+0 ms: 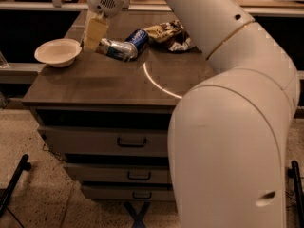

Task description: Place redbull can upright

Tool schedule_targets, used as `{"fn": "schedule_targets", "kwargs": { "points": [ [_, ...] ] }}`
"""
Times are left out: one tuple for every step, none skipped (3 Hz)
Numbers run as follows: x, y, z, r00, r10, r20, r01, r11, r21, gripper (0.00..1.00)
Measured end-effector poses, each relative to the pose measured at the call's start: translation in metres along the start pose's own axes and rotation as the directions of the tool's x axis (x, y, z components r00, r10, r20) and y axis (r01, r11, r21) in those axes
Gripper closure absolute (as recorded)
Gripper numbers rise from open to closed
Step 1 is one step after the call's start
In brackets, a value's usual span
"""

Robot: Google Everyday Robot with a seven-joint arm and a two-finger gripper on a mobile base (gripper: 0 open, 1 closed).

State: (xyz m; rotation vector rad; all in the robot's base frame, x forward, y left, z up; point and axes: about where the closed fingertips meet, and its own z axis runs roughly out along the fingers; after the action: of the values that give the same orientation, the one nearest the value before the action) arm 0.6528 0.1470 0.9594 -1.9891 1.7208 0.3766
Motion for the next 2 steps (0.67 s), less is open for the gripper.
{"fn": "schedule_targets", "kwargs": {
  "points": [
    [0.002,-0.003,0.011,0.994,0.016,0.111,-0.013,0.9996,-0.024,1.0],
    [0.025,-0.003,0.001,0.946,0.093,0.311,-0.088,0.9956,-0.031,1.0]
  ]
}}
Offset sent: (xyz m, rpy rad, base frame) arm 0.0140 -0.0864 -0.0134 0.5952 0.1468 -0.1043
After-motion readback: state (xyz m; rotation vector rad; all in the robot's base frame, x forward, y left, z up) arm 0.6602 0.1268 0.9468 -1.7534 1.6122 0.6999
